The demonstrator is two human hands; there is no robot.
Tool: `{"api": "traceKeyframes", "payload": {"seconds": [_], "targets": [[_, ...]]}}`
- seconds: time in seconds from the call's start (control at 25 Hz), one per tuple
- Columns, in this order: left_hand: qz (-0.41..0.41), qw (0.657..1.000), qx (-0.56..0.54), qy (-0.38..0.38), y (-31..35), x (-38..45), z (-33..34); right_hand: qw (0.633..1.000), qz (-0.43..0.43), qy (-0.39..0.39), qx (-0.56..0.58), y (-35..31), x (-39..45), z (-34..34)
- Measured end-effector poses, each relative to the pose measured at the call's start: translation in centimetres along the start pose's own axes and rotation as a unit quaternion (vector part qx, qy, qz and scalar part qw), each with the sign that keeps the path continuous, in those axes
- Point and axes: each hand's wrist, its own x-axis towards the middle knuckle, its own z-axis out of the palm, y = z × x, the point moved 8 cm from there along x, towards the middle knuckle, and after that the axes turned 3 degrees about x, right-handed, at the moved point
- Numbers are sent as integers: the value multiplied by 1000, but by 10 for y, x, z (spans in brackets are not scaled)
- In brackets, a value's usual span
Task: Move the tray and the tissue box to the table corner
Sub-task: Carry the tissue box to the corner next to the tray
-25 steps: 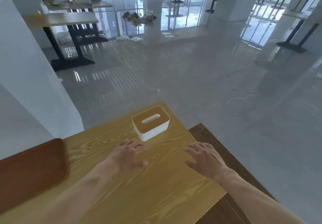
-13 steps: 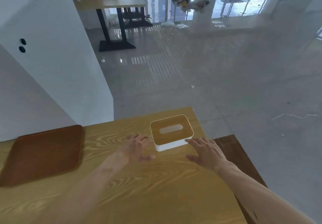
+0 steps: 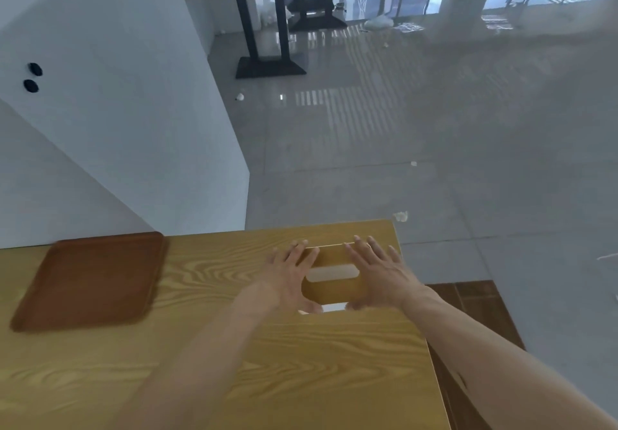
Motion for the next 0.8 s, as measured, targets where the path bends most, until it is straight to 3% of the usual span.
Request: {"api": "traceKeyframes", "payload": {"seconds": [0.24, 0.44, 0.8], "targets": [[-13, 1000, 10, -10, 9, 9, 2, 999, -37, -26, -13, -5, 14, 5], [-23, 999, 27, 9, 20, -1, -9, 997, -63, 3, -41, -11, 7, -2], [-53, 999, 5, -11, 28, -75, -5, 989, -129, 27, -72, -54, -40, -2]]}}
